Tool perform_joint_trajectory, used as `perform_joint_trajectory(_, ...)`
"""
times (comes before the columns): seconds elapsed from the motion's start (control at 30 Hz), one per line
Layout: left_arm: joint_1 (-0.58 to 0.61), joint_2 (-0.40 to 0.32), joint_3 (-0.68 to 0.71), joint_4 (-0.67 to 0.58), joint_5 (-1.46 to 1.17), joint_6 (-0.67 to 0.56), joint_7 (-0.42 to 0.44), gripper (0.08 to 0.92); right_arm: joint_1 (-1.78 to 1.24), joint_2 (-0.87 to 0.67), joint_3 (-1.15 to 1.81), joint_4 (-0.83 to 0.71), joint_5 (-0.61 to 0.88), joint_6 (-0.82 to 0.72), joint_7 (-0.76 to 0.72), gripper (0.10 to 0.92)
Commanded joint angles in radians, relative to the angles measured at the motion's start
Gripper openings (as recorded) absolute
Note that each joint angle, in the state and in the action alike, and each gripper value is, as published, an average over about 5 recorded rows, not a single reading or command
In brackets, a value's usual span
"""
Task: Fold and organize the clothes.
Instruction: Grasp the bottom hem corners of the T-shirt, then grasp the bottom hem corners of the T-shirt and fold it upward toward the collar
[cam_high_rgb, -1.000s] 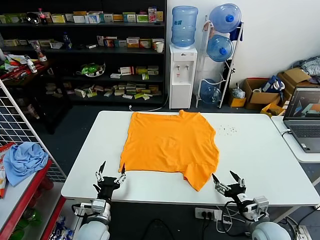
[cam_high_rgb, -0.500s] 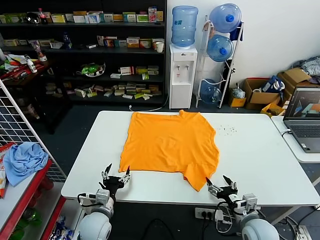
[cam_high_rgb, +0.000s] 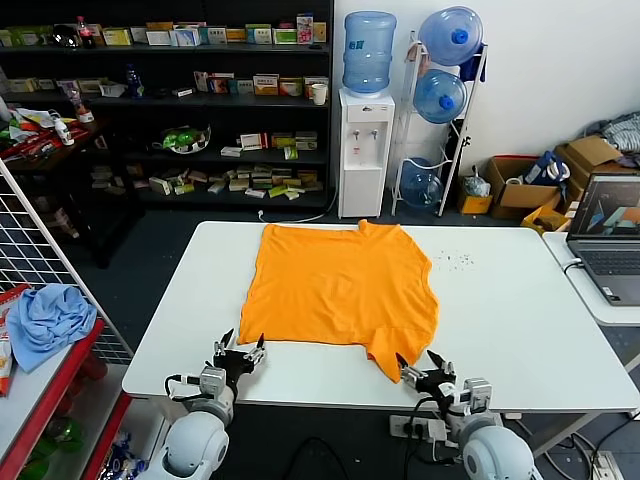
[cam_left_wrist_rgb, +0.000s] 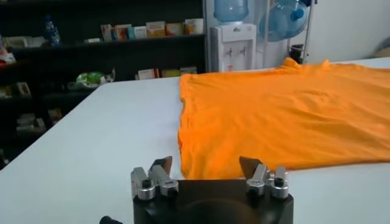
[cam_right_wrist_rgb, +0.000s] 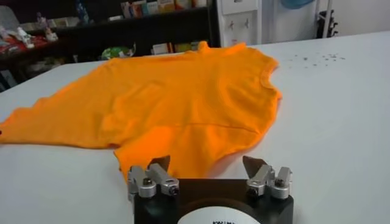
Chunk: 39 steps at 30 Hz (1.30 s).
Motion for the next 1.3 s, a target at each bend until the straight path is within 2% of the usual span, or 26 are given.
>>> perform_joint_trajectory(0.03,-0.016,-0.001,0.008,0.026,-0.022,0.019,0.001,0.587,0.023,0.005,-0.021,-0.001,0.006,-0.015,0.011,0.567)
perform_joint_trajectory(0.43,0.011,-0.01,0.007,-0.005,-0.029,0.019,-0.01,0.24,-0.018,0.001,0.007,0.038,-0.001,-0.006,0.026,0.22)
perform_joint_trajectory(0.57,0.036,-0.001,0.001,-0.04,-0.021,0.013,-0.017,0.133,-0.067,-0.01,0.03,0.096,-0.021,0.01,0.036,0.135)
perform_joint_trajectory(0.67,0.062,0.01,-0.005,-0.083,-0.012,0.01,-0.023,0.097,-0.127,-0.036,0.054,0.166,-0.049,0.011,0.051,0.124)
perform_joint_trajectory(0.87,0.146,0.043,-0.028,-0.192,0.014,0.006,-0.036,0.097,-0.278,-0.082,0.098,0.284,-0.137,0.011,0.072,0.124)
perform_joint_trajectory(1.03,0.259,0.07,-0.051,-0.276,0.048,-0.006,-0.04,0.097,-0.378,-0.086,0.128,0.35,-0.214,0.03,0.084,0.124)
perform_joint_trajectory(1.17,0.357,0.075,-0.064,-0.33,0.103,-0.029,-0.034,0.097,-0.391,-0.089,0.134,0.376,-0.239,0.051,0.092,0.124)
perform_joint_trajectory(1.3,0.362,0.054,-0.064,-0.336,0.162,-0.057,-0.031,0.097,-0.325,-0.096,0.128,0.341,-0.246,0.088,0.088,0.124)
